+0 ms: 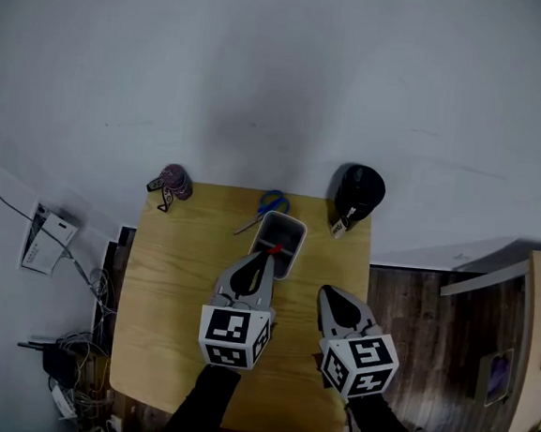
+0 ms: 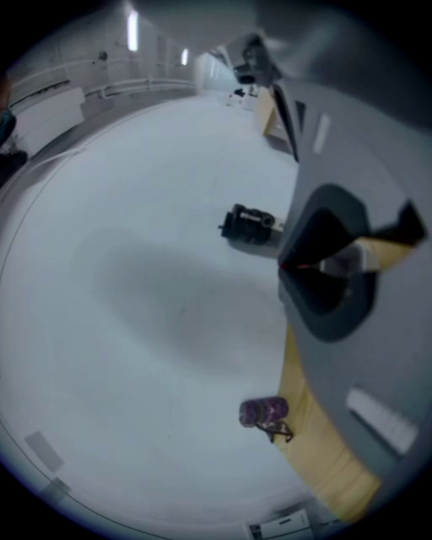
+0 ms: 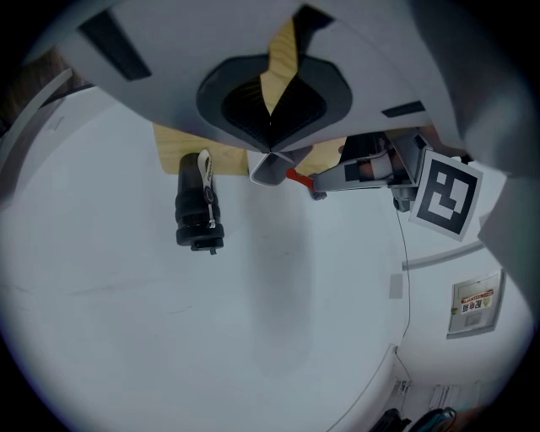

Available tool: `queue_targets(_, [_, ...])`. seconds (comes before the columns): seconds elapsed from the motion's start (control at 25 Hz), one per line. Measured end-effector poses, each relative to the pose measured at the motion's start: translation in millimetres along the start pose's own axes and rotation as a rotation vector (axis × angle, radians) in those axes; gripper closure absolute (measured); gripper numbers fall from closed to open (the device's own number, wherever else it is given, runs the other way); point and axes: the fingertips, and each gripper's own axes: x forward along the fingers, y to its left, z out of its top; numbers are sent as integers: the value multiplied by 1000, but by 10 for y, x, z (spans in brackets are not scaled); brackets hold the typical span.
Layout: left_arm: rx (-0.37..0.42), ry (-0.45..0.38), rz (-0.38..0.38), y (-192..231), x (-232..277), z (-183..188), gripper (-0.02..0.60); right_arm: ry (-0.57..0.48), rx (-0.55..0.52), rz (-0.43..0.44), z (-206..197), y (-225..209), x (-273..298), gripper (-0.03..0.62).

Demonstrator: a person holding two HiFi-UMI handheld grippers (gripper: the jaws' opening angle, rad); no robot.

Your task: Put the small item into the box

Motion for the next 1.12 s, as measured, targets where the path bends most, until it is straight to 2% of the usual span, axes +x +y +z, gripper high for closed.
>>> queue_targets(0.24, [8,28,-4,18,213,-77,566,22,1,3,-44,-40,162,586])
queue_targets(0.48, [53,77,-15,17,391,-181,566,34,4,-4,-61,-114,272,586])
queue_targets(0.88, [67,133,-19,30,557,-330,566,62,16,-14,-121,-188,379,586])
queue_targets(1.12, [112,154,-14,26,621,-336,565,65,18,-17,-105,-213,432,586])
